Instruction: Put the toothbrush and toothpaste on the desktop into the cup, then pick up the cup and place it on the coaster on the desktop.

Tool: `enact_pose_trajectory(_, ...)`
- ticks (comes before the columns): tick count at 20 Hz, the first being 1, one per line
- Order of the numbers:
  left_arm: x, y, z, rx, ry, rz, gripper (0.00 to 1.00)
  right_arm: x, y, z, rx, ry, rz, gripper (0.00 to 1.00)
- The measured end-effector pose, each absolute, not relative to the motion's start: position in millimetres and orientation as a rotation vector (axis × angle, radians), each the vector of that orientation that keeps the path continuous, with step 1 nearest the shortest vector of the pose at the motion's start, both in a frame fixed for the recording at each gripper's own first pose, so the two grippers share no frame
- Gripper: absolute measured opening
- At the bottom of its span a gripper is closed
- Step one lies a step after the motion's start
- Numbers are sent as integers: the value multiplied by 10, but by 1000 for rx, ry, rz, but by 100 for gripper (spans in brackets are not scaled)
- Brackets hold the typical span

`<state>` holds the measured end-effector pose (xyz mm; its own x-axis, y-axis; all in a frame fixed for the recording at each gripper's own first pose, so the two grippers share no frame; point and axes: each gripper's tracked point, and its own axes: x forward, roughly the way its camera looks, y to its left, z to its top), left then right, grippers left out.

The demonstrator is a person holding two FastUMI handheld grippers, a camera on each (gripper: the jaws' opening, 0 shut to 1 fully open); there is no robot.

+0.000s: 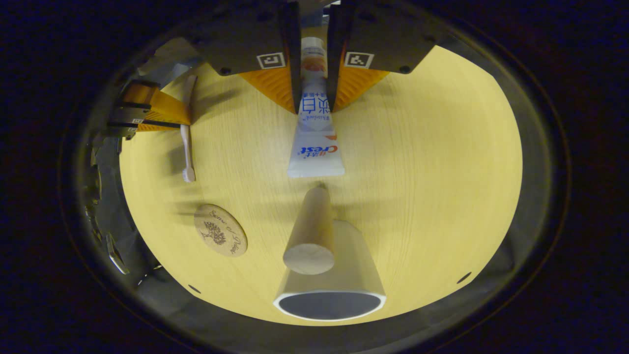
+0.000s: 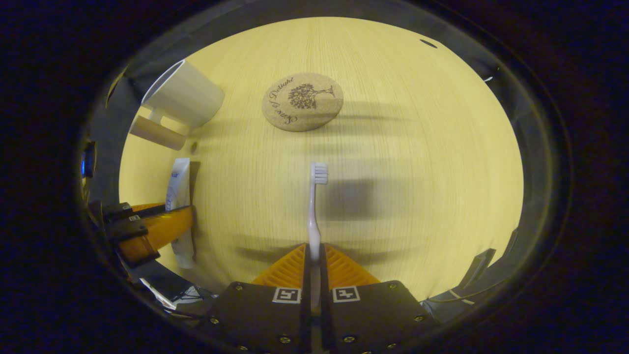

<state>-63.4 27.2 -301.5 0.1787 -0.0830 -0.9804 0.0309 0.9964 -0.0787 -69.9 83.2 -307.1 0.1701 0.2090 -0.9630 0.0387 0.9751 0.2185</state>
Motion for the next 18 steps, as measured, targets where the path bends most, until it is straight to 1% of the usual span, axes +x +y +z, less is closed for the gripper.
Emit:
enact_pose_trajectory(2,-635,258,-3022,-40,1379,-102,28,-700,857,-3011,262,1393,124,5)
enact_pose_trajectory(3,-632,268,-3025,-38,1369,-103,29,-695,856,-3079,276,1383,132,5)
enact_pose_trajectory(4,-603,259,-3021,-46,1351,-105,21,-692,844,-3078,287,1378,139,5)
enact_pose_trajectory(5,-610,250,-3028,-54,1339,-103,19,-700,857,-3089,298,1373,142,5)
enact_pose_trajectory(10,-551,232,-2981,-110,1252,-97,20,-679,830,-2947,311,1291,168,5)
enact_pose_trajectory(18,-385,306,-2594,-136,1047,-69,20,-434,852,-2423,346,1046,243,5)
